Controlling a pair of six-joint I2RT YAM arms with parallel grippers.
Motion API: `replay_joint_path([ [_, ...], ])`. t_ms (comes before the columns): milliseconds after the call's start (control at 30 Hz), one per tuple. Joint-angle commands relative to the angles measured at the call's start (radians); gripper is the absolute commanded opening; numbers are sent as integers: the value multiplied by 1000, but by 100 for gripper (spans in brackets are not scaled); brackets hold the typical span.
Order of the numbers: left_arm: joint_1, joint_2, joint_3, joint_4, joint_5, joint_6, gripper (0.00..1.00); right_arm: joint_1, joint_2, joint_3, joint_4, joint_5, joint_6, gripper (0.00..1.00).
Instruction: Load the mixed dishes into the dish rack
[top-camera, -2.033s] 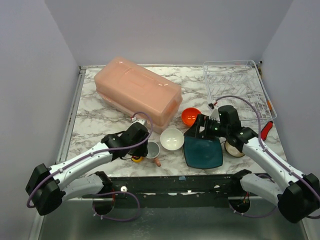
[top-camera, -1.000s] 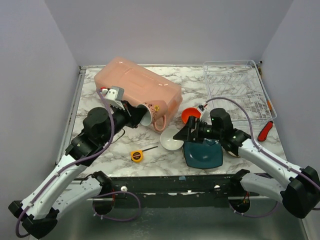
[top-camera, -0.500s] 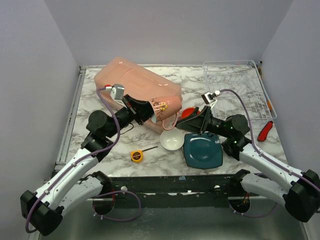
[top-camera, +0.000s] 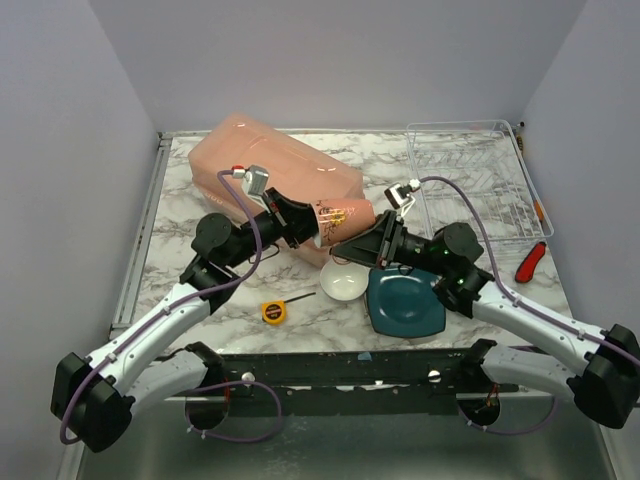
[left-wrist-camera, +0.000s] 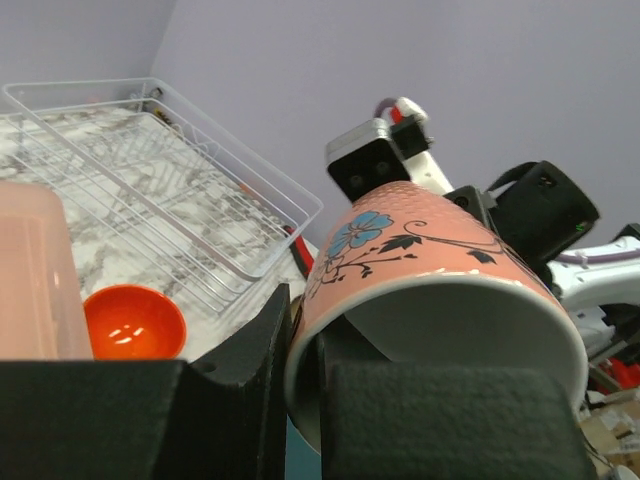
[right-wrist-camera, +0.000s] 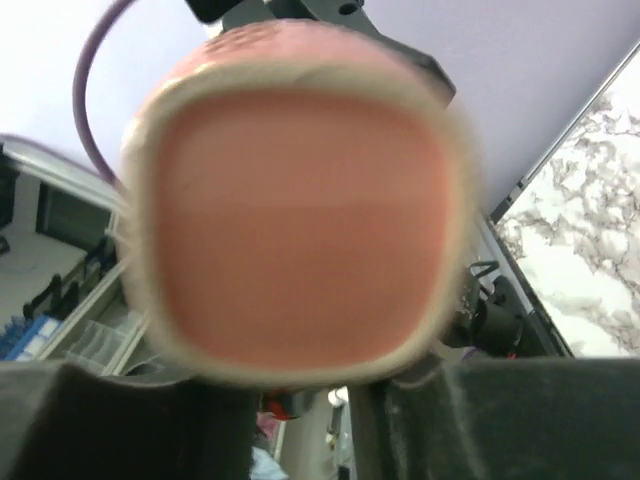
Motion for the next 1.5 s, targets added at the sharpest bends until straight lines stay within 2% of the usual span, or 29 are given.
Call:
replay_joint_path([
  [0,-65,-6,41,-4,-68,87,0,31,-3,64,-263,209,-23,17],
  [33,-74,-4,43,-21,-81,103,0,31,3,66,-274,216,-11,3],
  [100,-75,-2,49,-77,-94,110,4,30,-3,66,-278,223,-4,1],
  [133,-74,-5,57,-119,-108,125,14,31,-15,59,-274,233,-2,1],
  [200,-72,-25,80,-224,-144,175,48,30,-63,45,-308,289,-15,1],
  [233,-71,-37,93,-304,-186,202,63,30,-92,45,-364,333,-40,1],
  [267,-70,-52,111,-370,-261,223,73,30,-134,55,-445,401,-67,1],
  [300,-64,-66,124,-434,-320,239,81,31,-169,68,-529,473,-106,1],
  [400,-35,-118,175,-556,-457,307,90,31,-266,133,-857,801,-180,1],
  [500,-21,-163,236,-607,-582,385,93,30,-281,241,-1188,1118,-239,1],
  [633,-21,-195,279,-557,-637,502,93,30,-178,400,-1498,1477,-318,1],
  [700,-20,-201,271,-496,-663,553,94,30,-124,457,-1576,1575,-362,1],
  [833,-19,-186,241,-395,-728,649,94,29,-39,534,-1637,1665,-445,1],
  [967,-6,-129,287,-457,-773,648,95,27,25,560,-1633,1741,-466,1],
  [1100,-4,-78,379,-558,-683,649,95,-33,102,571,-1549,1748,-542,1],
  [1200,-5,-50,408,-618,-601,725,92,-135,165,605,-1501,1660,-571,1],
  [1367,-14,-123,218,-469,-661,768,94,-354,247,654,-1395,1436,-623,1],
  [1467,-23,-148,189,-446,-682,797,94,-469,331,713,-1392,1324,-604,1],
])
